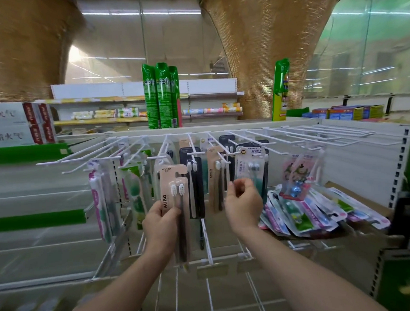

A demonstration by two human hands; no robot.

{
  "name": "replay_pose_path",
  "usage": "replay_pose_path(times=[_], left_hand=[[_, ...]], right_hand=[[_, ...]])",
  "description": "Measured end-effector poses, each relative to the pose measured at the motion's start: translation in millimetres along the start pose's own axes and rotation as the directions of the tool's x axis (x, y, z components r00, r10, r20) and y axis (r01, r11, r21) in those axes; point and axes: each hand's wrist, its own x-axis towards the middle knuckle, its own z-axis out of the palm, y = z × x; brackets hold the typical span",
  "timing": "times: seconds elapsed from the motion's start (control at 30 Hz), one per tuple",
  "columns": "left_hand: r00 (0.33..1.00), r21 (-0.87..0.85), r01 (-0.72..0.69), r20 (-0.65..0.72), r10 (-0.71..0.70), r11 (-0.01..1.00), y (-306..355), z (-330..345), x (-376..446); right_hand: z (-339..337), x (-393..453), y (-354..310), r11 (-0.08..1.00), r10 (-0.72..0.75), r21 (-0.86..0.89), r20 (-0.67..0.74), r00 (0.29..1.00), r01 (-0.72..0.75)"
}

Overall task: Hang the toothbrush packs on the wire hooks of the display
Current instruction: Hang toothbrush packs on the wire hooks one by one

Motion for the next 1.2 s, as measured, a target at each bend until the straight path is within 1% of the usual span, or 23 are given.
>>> replay_pose_path(times=[0.07, 0.13, 0.2, 0.3, 0.37, 0.47, 0.53, 0.6, 0.67, 0.73, 0.8, 0.87, 1.0, 1.07, 1.13, 1.2], left_hand=[[1.0, 0.0, -0.001, 0.005, 0.001, 1.0, 1.1, 5.3, -1.6], [1.0, -0.002, 0.001, 0.007, -0.001, 1.0, 2.1, 12.3, -3.6], [1.0, -0.009, 0.001, 0.008, -0.001, 1.0, 3.7, 20.6, -6.9], [1.0, 0.017, 0.018, 0.017, -0.019, 1.0, -0.9, 30.7, -8.4], [1.0, 0.016, 0.029, 0.007, -0.029, 0.999, -4.1, 34.2, -9.1], [0.999, -0.001, 0.033, -0.009, -0.033, 0.999, -4.3, 34.8, -12.3], [0.999, -0.002, 0.031, -0.022, -0.031, 1.0, -3.6, 32.9, -14.2], [0.999, -0.007, 0.024, -0.029, -0.024, 1.0, -0.7, 29.9, -15.6], [0.999, -0.011, 0.02, -0.05, -0.02, 1.0, -0.1, 26.9, -15.0], [0.996, -0.012, 0.028, -0.079, -0.029, 1.0, 0.2, 23.8, -15.1], [0.995, -0.009, 0.024, -0.095, -0.025, 1.0, 0.1, 19.9, -15.3], [0.994, 0.014, 0.025, -0.104, -0.023, 1.0, 1.1, 16.1, -15.8], [0.996, 0.039, 0.011, -0.092, -0.007, 0.999, 0.9, 10.0, -14.9], [0.996, 0.041, 0.004, -0.089, 0.0, 0.999, 3.3, 8.3, -15.8], [0.996, 0.035, 0.008, -0.093, -0.005, 0.999, 4.0, 6.4, -15.1], [0.996, 0.024, 0.007, -0.09, -0.005, 1.0, 3.5, 4.6, -13.9]], right_hand=[[-7.2, 5.6, 7.7, 1.0, -0.019, -0.019, -0.159, 0.987, 0.016], [-15.4, 14.3, 14.3, 0.999, -0.005, -0.04, -0.244, 0.97, -0.005], [-24.0, 25.5, 18.6, 0.993, 0.017, -0.115, -0.21, 0.978, -0.042], [-29.5, 40.1, 21.3, 0.976, 0.104, -0.186, -0.062, 0.993, -0.114], [-28.8, 45.4, 22.2, 0.975, 0.146, -0.173, 0.015, 0.989, -0.142], [-26.5, 49.9, 25.8, 0.977, 0.154, -0.16, 0.059, 0.986, -0.143], [-24.4, 51.5, 27.3, 0.981, 0.175, -0.095, 0.086, 0.981, -0.166], [-22.2, 50.6, 29.2, 0.981, 0.194, -0.034, 0.084, 0.977, -0.192], [-20.3, 45.8, 28.7, 0.979, 0.202, -0.004, 0.052, 0.978, -0.202], [-18.4, 41.0, 27.7, 0.98, 0.199, 0.003, 0.011, 0.98, -0.199], [-16.2, 37.2, 25.7, 0.981, 0.195, -0.008, -0.001, 0.981, -0.195], [-15.0, 34.7, 22.2, 0.983, 0.18, -0.025, -0.013, 0.984, -0.18], [-21.8, 32.4, 13.4, 0.983, 0.118, -0.128, -0.127, 0.985, -0.134], [-26.8, 30.4, 7.3, 0.982, 0.103, -0.14, -0.162, 0.981, -0.126], [-28.5, 27.6, 6.0, 0.991, 0.004, -0.133, -0.206, 0.978, -0.032], [-25.2, 22.7, 6.8, 0.985, -0.144, -0.123, -0.213, 0.966, 0.12]])
